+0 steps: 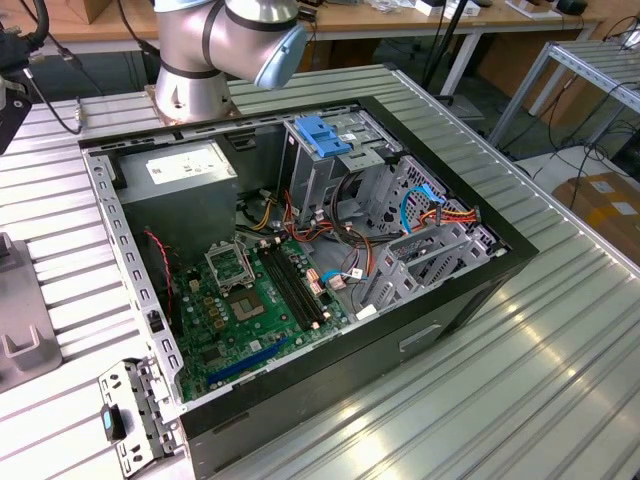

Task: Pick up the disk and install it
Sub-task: 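Reach for the disk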

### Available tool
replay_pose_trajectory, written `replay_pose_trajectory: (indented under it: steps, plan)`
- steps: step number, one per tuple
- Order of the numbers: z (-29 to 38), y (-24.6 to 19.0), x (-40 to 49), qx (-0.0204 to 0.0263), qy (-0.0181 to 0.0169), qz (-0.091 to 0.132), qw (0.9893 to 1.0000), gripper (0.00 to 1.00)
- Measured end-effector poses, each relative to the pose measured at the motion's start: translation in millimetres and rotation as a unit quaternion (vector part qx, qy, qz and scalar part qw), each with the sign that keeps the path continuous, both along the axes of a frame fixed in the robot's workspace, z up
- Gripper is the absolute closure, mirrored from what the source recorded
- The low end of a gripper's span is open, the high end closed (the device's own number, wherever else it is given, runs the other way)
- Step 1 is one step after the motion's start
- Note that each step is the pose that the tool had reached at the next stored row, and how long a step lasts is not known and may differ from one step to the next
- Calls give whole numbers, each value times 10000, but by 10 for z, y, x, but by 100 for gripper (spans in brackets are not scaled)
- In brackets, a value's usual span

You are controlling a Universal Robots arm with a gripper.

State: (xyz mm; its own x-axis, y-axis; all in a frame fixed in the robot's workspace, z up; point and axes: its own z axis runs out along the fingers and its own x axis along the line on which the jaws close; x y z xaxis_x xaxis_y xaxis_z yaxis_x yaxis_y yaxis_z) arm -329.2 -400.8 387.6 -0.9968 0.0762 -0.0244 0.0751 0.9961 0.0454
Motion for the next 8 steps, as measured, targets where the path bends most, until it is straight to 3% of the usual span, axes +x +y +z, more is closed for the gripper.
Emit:
replay_pose_trajectory:
  steps: [5, 8]
  plan:
    - [-1, 0, -35, 0, 0, 0, 10000, 90]
    - [-5, 0, -113, 0, 0, 0, 10000, 90]
